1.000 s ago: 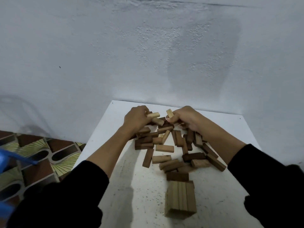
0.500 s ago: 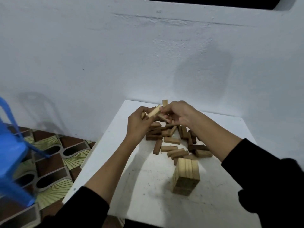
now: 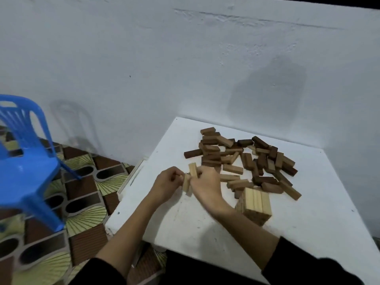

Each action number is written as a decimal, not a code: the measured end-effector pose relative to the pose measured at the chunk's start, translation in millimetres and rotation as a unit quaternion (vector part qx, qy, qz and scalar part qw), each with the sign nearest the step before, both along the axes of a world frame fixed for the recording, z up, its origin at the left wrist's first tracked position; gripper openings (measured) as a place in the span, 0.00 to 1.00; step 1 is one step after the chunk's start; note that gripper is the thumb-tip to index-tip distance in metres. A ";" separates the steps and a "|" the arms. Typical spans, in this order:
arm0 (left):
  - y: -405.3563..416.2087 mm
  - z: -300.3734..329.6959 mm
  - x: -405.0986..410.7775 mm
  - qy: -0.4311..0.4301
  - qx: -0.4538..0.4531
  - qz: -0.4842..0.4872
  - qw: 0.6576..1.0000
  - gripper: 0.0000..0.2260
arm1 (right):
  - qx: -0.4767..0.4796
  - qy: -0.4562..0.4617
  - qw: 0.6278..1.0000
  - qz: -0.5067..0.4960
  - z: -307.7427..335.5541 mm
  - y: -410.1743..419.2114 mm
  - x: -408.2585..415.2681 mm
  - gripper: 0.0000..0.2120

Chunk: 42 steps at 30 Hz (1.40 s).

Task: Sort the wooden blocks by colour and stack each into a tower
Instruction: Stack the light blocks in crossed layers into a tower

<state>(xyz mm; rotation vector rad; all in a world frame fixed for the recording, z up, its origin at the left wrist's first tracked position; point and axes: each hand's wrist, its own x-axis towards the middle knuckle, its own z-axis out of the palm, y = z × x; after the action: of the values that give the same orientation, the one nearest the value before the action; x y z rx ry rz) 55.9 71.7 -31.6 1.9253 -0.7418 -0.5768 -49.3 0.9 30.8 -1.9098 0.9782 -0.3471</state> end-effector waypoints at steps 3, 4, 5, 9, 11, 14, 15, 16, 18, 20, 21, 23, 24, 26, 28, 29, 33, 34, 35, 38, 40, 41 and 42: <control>4.8 -9.4 4.7 -0.015 0.022 0.058 0.998 0.03 | 0.054 0.022 0.997 -0.044 -31.3 7.2 3.7 0.05; 6.2 -10.4 4.7 -0.016 0.029 0.067 0.997 0.02 | 0.072 0.031 0.995 -0.056 -37.8 4.0 6.0 0.05; 7.1 -12.9 5.1 -0.019 0.034 0.068 0.997 0.02 | 0.088 0.035 0.993 -0.064 -43.5 -0.5 8.2 0.06; 9.7 -15.6 8.8 -0.022 0.033 0.047 0.998 0.06 | 0.084 0.046 0.993 -0.064 -57.0 -9.1 13.1 0.02; 8.8 -17.8 12.2 -0.025 0.041 0.050 0.998 0.08 | 0.075 0.036 0.995 -0.062 -62.3 -11.0 12.3 0.08; 6.8 -20.0 14.4 -0.043 0.045 0.058 0.996 0.10 | 0.049 0.037 0.997 -0.043 -67.4 -13.9 9.6 0.02; 5.9 -19.9 14.8 -0.051 0.045 0.061 0.996 0.10 | 0.048 0.039 0.997 -0.046 -68.6 -15.8 9.2 0.04; 5.1 -20.8 14.7 -0.056 0.046 0.062 0.995 0.10 | 0.059 0.039 0.996 -0.053 -71.0 -17.7 8.5 0.07; 3.6 -20.5 13.5 -0.064 0.047 0.063 0.995 0.11 | 0.066 0.046 0.995 -0.067 -72.4 -17.6 7.2 0.10; 2.3 -20.9 11.4 -0.068 0.044 0.061 0.995 0.12 | -0.008 0.071 0.995 -0.069 -75.6 -16.1 6.4 0.11; 1.2 -21.0 10.3 -0.073 0.044 0.058 0.995 0.11 | -0.040 0.078 0.994 -0.070 -78.6 -14.9 7.1 0.10; -0.4 -21.2 7.4 -0.084 0.042 0.054 0.994 0.10 | -0.068 0.078 0.992 -0.072 -81.0 -12.7 7.3 0.09; -0.8 -22.8 5.7 -0.087 0.041 0.055 0.994 0.10 | -0.073 0.076 0.992 -0.072 -82.8 -12.1 7.1 0.10; -1.3 -23.8 2.5 -0.096 0.037 0.058 0.993 0.10 | -0.083 0.078 0.991 -0.067 -82.7 -12.8 6.0 0.07; -1.6 -25.1 0.2 -0.099 0.032 0.064 0.992 0.10 | -0.089 0.079 0.991 -0.067 -81.5 -14.5 5.4 0.04; -1.2 -25.8 -0.3 -0.096 0.027 0.068 0.993 0.10 | -0.081 0.075 0.991 -0.071 -81.0 -15.4 5.0 0.04; -1.8 -27.6 -1.4 -0.096 0.015 0.076 0.992 0.09 | -0.040 0.049 0.996 -0.066 -81.2 -16.4 5.3 0.07; -1.9 -28.0 -1.8 -0.101 0.013 0.078 0.992 0.09 | -0.032 0.041 0.996 -0.067 -82.5 -16.6 5.6 0.06; -2.4 -28.2 -2.5 -0.105 0.012 0.080 0.991 0.09 | -0.022 0.035 0.997 -0.070 -83.8 -16.7 5.5 0.05; -2.9 -28.0 -5.3 -0.107 0.009 0.079 0.991 0.11 | 0.008 0.022 0.997 -0.079 -84.2 -16.5 3.0 0.05; -1.5 -27.6 -5.8 -0.103 0.017 0.049 0.993 0.18 | 0.002 0.023 0.997 -0.078 -85.6 -18.0 0.7 0.07; -0.6 -28.3 -5.9 -0.103 0.027 0.020 0.994 0.23 | -0.001 0.024 0.997 -0.074 -86.4 -18.5 -0.3 0.07; 1.2 -29.0 -6.4 -0.106 0.040 -0.012 0.994 0.28 | -0.006 0.024 0.997 -0.070 -86.9 -18.0 -1.1 0.07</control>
<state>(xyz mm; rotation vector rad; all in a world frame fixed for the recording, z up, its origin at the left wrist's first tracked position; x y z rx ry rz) 49.4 72.8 -60.6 2.0762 -0.8875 -0.4256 -50.4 -17.1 -56.1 -1.8719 1.1480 -0.3898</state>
